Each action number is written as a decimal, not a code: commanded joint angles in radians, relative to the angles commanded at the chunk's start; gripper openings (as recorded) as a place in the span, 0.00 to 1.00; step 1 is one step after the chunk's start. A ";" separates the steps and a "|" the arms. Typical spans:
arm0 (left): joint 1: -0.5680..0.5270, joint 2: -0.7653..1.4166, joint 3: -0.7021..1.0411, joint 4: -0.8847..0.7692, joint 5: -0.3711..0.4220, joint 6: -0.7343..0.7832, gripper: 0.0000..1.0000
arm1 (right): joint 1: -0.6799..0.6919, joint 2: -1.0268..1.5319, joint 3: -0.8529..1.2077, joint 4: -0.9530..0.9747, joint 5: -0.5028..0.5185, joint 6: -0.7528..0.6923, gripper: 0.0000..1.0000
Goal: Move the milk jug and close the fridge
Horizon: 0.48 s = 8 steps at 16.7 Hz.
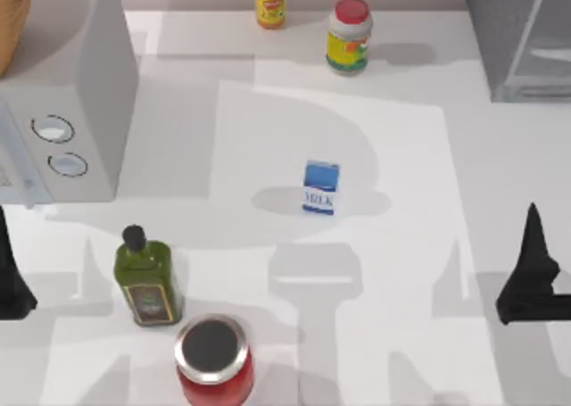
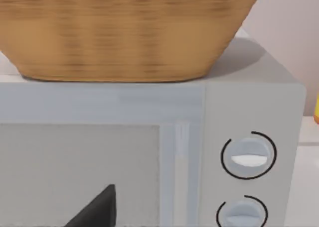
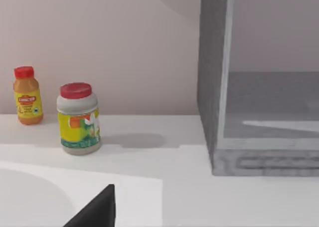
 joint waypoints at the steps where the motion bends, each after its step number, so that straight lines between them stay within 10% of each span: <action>1: 0.000 0.000 0.000 0.000 0.000 0.000 1.00 | 0.009 0.010 -0.001 0.008 0.010 0.000 1.00; 8: 0.000 0.000 0.000 0.000 0.000 0.000 1.00 | 0.015 0.043 0.029 -0.006 0.019 0.018 1.00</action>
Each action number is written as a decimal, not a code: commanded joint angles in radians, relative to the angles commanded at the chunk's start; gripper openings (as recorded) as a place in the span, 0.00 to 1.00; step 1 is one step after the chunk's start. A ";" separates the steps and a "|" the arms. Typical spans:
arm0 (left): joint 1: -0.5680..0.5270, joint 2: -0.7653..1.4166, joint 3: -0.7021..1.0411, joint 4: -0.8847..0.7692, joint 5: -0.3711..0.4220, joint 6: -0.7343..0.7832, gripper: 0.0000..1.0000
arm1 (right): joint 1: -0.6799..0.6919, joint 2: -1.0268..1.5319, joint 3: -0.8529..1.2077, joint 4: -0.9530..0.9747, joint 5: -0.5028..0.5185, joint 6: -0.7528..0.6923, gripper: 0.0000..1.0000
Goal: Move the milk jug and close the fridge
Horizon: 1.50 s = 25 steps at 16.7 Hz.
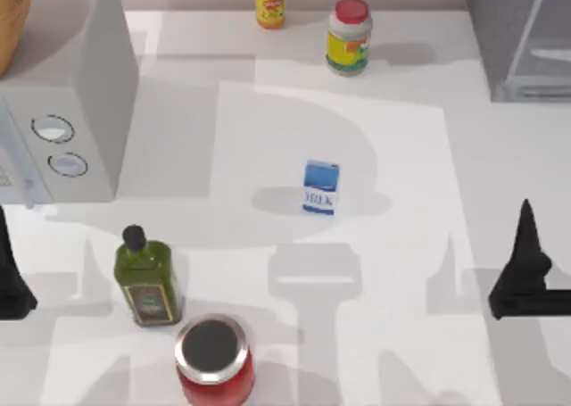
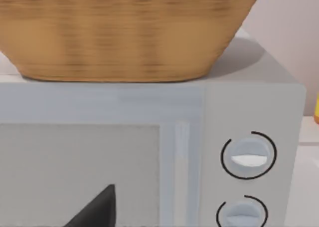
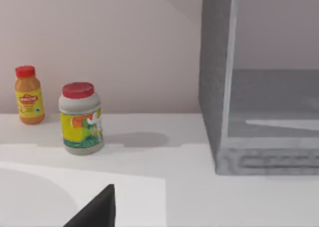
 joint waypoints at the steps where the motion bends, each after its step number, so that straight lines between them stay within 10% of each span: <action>1: 0.000 0.000 0.000 0.000 0.000 0.000 1.00 | 0.006 0.032 0.029 -0.010 0.010 0.017 1.00; 16: 0.000 0.000 0.000 0.000 0.000 0.000 1.00 | 0.053 1.250 0.968 -0.344 0.189 0.595 1.00; 25: 0.000 0.000 0.000 0.000 0.000 0.000 1.00 | 0.053 1.378 1.080 -0.418 0.182 0.660 1.00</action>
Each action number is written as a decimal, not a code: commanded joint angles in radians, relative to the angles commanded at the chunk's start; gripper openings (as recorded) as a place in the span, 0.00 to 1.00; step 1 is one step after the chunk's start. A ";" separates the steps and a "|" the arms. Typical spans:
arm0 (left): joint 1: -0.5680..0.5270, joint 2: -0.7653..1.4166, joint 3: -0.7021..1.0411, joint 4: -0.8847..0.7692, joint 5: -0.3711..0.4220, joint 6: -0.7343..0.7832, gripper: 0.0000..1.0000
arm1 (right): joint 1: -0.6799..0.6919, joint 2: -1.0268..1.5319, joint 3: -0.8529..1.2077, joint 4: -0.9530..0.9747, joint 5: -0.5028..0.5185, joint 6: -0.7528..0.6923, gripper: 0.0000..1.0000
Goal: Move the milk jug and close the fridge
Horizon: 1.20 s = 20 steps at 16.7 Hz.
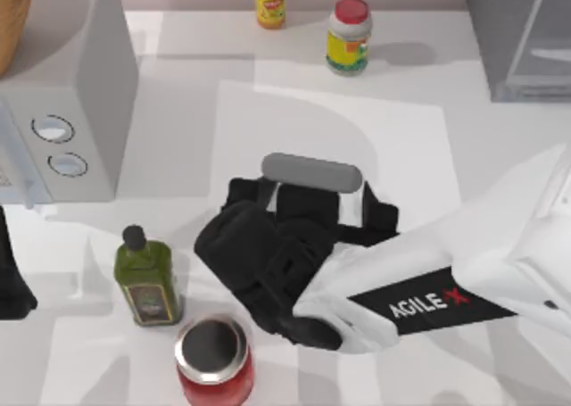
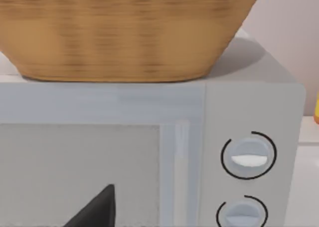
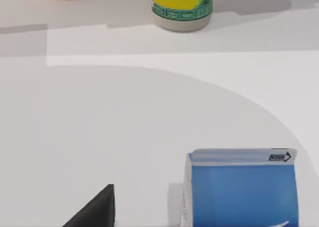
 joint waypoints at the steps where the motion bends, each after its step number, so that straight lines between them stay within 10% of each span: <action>1: 0.000 0.000 0.000 0.000 0.000 0.000 1.00 | -0.002 0.001 0.001 0.003 -0.002 -0.003 1.00; 12: 0.000 0.000 0.000 0.000 0.000 0.000 1.00 | -0.081 0.079 0.049 0.132 -0.065 -0.115 1.00; 20: 0.000 0.000 0.000 0.000 0.000 0.000 1.00 | -0.081 0.079 0.049 0.132 -0.065 -0.115 0.40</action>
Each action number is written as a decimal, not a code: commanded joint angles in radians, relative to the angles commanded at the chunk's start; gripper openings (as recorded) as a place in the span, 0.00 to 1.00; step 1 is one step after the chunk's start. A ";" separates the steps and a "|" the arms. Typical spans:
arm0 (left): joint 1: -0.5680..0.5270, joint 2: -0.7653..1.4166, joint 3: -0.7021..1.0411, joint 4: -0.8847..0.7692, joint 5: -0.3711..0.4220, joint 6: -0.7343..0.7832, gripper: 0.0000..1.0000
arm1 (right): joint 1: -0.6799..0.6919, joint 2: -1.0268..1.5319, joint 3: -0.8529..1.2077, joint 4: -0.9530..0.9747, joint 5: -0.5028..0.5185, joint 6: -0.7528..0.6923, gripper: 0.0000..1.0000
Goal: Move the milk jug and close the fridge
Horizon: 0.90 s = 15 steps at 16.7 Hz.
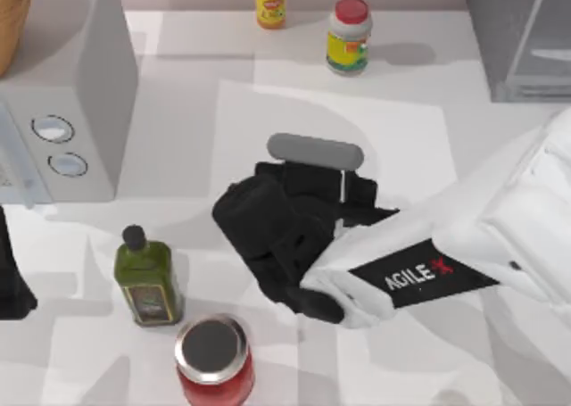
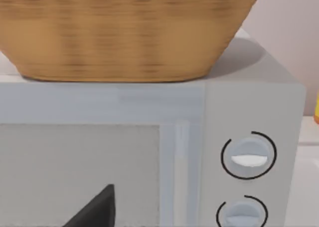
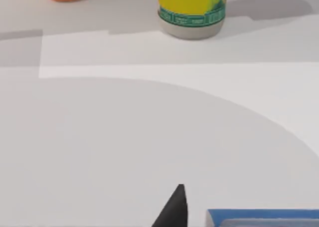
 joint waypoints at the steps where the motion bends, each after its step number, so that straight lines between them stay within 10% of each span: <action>1: 0.000 0.000 0.000 0.000 0.000 0.000 1.00 | 0.000 0.000 0.000 0.000 0.000 0.000 0.32; 5: 0.000 0.000 0.000 0.000 0.000 0.000 1.00 | 0.000 0.000 0.000 0.000 0.000 0.000 0.02; 15: 0.000 0.000 0.000 0.000 0.000 0.000 1.00 | 0.003 -0.005 0.000 -0.005 0.000 0.001 0.00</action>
